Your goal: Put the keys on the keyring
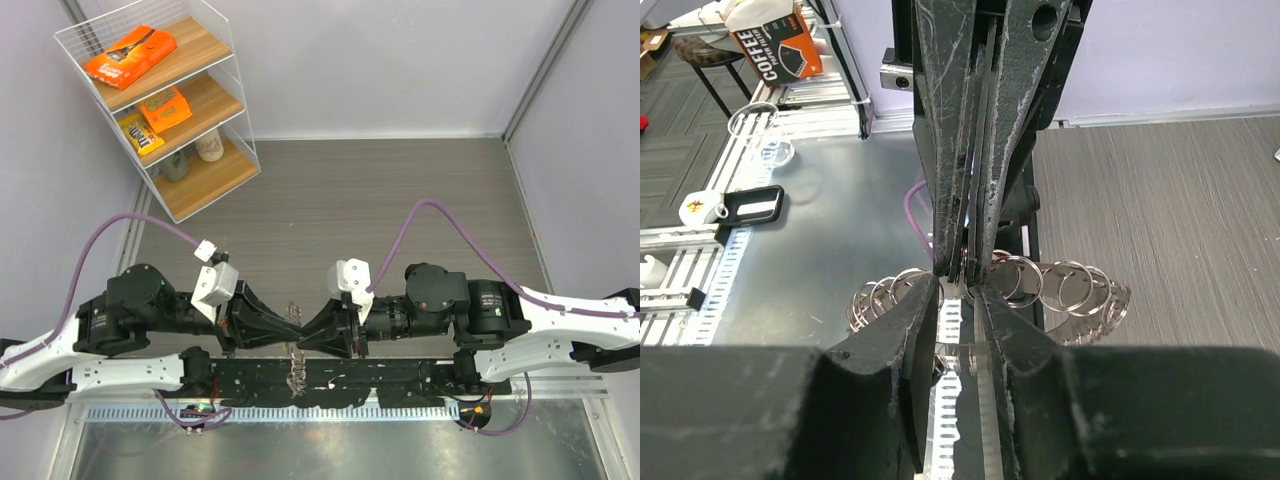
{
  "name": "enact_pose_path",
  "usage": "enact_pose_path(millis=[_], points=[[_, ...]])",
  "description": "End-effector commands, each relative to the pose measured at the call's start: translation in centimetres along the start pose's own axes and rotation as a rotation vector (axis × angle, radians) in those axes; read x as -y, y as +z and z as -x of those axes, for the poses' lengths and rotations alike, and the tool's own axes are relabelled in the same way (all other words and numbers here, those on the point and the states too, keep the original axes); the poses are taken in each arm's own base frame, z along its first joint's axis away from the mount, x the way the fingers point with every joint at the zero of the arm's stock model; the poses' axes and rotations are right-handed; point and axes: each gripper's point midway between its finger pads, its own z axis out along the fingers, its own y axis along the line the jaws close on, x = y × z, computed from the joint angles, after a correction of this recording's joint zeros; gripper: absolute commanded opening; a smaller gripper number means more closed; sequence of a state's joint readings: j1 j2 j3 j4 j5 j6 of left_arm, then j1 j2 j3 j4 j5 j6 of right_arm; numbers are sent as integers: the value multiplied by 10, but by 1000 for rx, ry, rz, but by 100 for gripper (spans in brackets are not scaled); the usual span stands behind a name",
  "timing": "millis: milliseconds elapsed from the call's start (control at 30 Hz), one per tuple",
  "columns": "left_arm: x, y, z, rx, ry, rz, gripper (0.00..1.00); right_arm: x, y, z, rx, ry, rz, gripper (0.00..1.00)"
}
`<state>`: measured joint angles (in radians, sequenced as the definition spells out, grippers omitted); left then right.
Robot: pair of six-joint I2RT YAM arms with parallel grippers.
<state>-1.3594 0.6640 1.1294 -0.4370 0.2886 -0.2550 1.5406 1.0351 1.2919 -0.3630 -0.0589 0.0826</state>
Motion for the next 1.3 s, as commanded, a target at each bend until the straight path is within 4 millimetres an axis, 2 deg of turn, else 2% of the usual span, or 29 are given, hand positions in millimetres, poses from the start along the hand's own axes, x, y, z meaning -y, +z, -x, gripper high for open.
enact_pose_path(millis=[0,400,767,800,967,1000,1167,1267], points=[[9,-4,34,122,27,-29,0,-1,5,17,63,6,3,26],[9,-3,32,131,22,-30,0,3,7,28,153,15,-14,6],[1,-3,32,137,16,14,0,2,3,31,236,-34,0,6],[-1,-4,33,142,17,25,2,1,1,32,240,-41,6,6],[-14,-16,43,229,28,109,36,2,-8,34,255,-56,-9,6],[-15,-19,45,251,33,117,40,3,-10,34,259,-58,-15,6],[-18,-35,50,342,43,145,46,5,-22,37,282,-75,-28,6],[-14,-37,51,384,49,122,48,4,-28,43,302,-86,-26,6]])
